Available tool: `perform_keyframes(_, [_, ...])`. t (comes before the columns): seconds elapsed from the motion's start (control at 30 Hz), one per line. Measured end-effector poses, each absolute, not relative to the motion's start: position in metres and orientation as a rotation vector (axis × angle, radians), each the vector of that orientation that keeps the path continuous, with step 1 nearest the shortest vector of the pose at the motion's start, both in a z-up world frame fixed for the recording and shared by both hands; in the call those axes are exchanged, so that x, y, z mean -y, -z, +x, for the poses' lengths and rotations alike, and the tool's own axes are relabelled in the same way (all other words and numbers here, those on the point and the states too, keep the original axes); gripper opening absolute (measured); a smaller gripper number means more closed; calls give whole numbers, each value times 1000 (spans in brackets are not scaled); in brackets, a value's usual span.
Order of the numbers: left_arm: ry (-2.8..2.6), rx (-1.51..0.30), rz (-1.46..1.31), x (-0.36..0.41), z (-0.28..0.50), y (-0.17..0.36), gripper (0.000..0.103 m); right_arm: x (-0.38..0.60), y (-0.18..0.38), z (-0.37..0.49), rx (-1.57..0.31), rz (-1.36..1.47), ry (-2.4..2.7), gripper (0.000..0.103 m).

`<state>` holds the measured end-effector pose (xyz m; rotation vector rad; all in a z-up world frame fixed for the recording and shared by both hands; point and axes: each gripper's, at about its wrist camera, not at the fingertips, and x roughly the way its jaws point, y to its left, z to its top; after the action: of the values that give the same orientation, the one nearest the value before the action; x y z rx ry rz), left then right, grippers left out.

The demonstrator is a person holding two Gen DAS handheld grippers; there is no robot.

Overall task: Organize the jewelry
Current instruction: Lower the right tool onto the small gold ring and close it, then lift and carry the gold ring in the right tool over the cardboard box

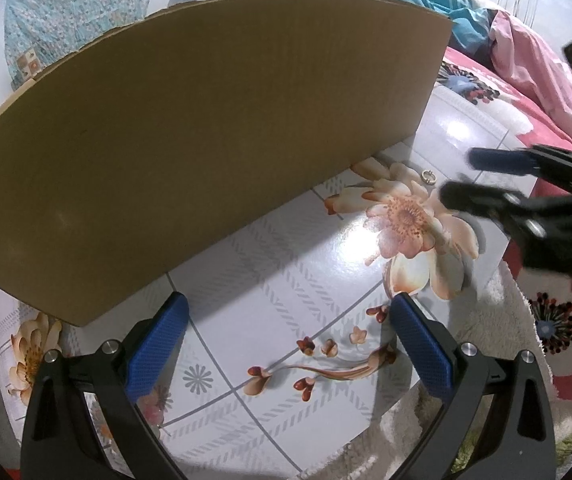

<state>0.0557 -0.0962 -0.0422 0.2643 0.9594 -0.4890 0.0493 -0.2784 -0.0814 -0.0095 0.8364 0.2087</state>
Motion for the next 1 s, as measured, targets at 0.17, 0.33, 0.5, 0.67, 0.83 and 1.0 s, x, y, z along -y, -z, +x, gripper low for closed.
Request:
perform_keyframes(0.17, [497, -926, 257, 92, 51, 44, 99, 274, 86, 53, -830, -89, -253, 30])
perform_keyframes(0.33, [511, -907, 253, 90, 51, 44, 97, 274, 85, 58, -825, -128, -311, 21])
perform_keyframes(0.5, [517, -866, 255, 81, 42, 35, 87, 268, 85, 59, -812, -175, -350, 15])
perform_keyframes(0.67, [526, -794, 266, 67, 25, 17, 78, 263, 84, 57, -804, -183, -357, 10])
perform_keyframes(0.83, [520, -758, 320, 53, 2, 6, 73, 263, 83, 51, -797, -139, -348, 10])
perform_keyframes(1.0, [488, -791, 375, 49, -10, 13, 63, 271, 82, 39, -790, -86, -335, 10])
